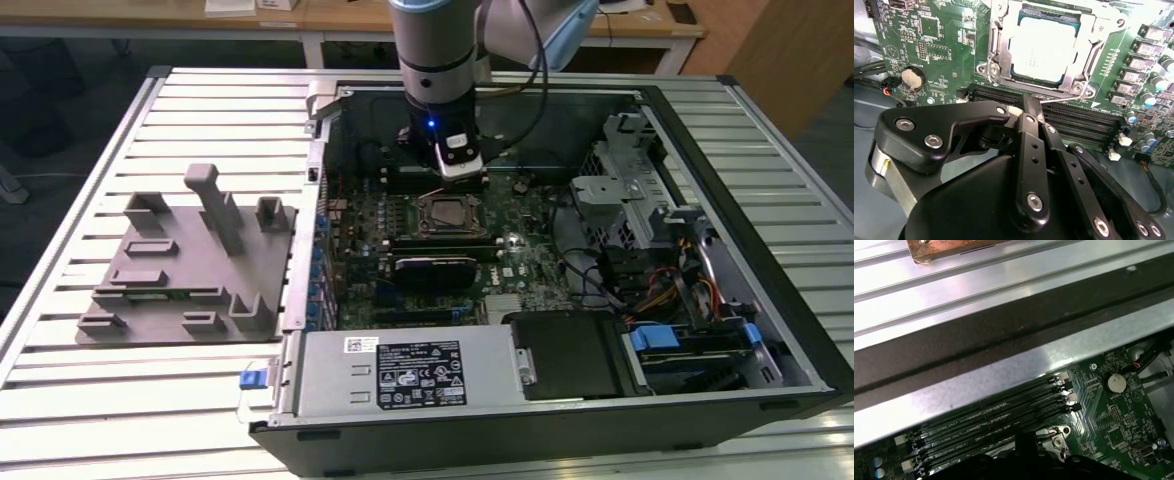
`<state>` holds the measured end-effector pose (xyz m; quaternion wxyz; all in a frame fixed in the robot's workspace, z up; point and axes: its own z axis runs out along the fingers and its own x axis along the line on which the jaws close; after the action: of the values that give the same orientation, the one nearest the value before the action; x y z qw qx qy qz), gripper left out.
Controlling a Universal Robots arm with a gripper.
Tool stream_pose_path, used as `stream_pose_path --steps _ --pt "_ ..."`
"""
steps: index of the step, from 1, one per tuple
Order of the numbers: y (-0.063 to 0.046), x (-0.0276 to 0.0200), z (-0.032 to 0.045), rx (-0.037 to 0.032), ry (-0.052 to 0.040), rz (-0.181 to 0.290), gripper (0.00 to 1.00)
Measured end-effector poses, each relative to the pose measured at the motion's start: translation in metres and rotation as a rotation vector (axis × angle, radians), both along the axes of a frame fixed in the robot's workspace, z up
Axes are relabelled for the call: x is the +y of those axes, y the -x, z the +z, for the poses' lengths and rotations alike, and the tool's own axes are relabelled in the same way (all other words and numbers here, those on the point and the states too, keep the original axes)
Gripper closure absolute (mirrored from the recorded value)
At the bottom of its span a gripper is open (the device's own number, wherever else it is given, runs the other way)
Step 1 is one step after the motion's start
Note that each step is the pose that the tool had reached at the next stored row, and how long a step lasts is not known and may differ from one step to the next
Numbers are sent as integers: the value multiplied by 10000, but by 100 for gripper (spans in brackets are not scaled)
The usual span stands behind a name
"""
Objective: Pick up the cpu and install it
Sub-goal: 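Install the first cpu locking lever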
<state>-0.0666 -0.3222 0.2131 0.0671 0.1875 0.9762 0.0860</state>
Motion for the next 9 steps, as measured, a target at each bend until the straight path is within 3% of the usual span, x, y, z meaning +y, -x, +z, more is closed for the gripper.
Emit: stream_pose_path --steps 9 --pt "-21 27 -32 -16 -16 0 89"
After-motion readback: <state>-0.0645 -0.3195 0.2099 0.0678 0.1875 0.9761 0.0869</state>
